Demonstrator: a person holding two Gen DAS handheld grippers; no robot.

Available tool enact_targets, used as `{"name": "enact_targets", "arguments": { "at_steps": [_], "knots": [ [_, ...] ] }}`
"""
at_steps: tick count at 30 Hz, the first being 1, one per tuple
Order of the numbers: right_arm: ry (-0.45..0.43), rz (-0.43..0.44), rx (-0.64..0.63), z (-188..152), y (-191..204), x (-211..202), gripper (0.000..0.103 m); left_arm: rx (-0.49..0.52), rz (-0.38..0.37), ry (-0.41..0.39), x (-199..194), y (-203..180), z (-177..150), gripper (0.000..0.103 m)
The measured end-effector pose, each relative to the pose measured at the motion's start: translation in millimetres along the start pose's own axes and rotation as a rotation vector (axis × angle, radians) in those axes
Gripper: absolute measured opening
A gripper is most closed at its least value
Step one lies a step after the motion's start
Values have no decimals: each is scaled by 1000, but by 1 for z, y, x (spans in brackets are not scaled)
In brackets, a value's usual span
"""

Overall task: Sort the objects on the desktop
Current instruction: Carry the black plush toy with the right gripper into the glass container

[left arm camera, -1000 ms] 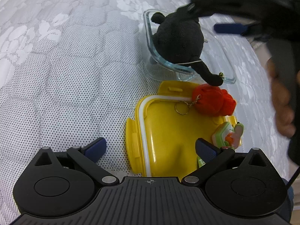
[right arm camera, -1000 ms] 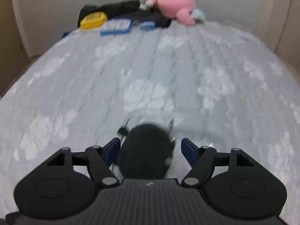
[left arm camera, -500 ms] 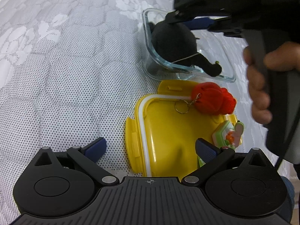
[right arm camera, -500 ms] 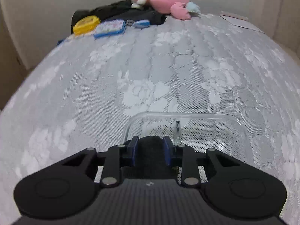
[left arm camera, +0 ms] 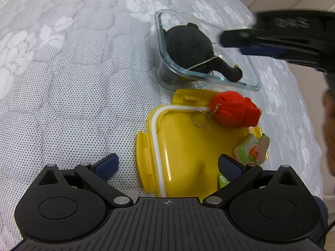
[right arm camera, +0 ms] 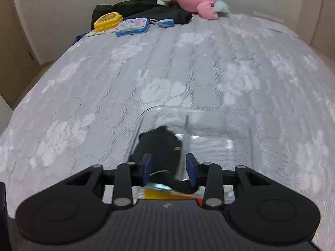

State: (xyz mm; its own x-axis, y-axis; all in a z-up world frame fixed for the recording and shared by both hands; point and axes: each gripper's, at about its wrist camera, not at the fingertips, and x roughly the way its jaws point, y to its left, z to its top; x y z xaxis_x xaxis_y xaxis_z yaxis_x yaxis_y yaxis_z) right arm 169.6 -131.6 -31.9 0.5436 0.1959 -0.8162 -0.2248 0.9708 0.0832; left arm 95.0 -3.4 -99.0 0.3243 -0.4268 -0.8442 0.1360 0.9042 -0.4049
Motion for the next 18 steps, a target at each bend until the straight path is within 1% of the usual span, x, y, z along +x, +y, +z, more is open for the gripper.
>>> {"name": "enact_targets", "arguments": {
  "at_steps": [1,3,5,6,8,11,12,13,15,16,17,18],
  "knots": [
    [12,0,12,1,2,9,32,3,3,0,0,1,1,103],
    [40,-5,48,4,4,30,30,5,9,2,2,-1,0,103],
    [51,-15,95,8,2,48,31,1,14,4,5,-3,-2,103],
    [53,-11,115,11,-2,53,33,0,14,4,6,-3,-2,103],
    [64,10,154,16,-9,56,33,1,15,5,8,-3,-1,103],
    [83,62,222,21,-22,40,35,15,17,5,7,-5,-1,103],
    [77,72,242,21,-28,32,34,15,16,3,7,-5,-1,103],
    [63,70,256,18,-34,22,35,12,14,2,7,-5,-1,103],
    [47,38,269,11,-42,5,36,4,9,1,6,-4,-1,103],
    [49,21,272,8,-44,-2,44,2,6,1,6,-5,-1,103],
    [62,12,284,4,-47,-4,47,4,3,0,5,-5,-2,103],
    [73,7,308,0,-50,-3,48,8,2,1,5,-5,-2,103]
  ]
}}
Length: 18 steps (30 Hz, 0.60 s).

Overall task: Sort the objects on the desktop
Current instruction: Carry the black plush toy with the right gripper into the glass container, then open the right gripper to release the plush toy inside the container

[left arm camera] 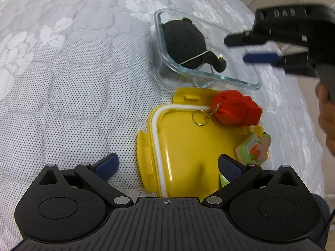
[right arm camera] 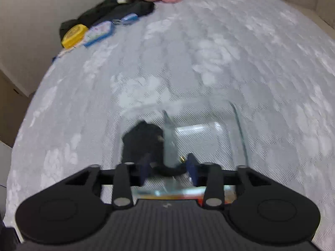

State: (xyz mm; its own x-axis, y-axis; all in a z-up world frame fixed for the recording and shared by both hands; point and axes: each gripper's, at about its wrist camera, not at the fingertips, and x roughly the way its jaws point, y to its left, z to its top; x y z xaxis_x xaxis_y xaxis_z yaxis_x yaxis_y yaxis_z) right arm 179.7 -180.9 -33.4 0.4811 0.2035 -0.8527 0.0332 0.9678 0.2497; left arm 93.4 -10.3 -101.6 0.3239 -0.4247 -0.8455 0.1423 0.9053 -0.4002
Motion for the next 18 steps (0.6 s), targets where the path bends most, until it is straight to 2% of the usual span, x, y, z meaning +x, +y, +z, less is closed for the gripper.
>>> {"name": "enact_targets", "arguments": {
  "at_steps": [4,8,11,12,13,16,18],
  "knots": [
    [-10,-13,134,-6,-19,13,46,9,8,3,1,-1,-1,103],
    [25,57,284,-11,-34,34,41,1,6,3,0,-1,0,103],
    [23,145,380,-13,-46,39,26,7,-1,1,-8,-1,-1,103],
    [26,166,384,-13,-47,38,18,10,-1,2,-9,-1,-2,103],
    [29,184,380,-12,-48,36,17,12,1,4,-10,-1,-2,103],
    [40,171,305,-10,-40,28,17,17,1,5,-10,-2,-2,103],
    [54,188,310,-10,-39,25,17,19,2,6,-11,-2,-2,103]
  ]
}}
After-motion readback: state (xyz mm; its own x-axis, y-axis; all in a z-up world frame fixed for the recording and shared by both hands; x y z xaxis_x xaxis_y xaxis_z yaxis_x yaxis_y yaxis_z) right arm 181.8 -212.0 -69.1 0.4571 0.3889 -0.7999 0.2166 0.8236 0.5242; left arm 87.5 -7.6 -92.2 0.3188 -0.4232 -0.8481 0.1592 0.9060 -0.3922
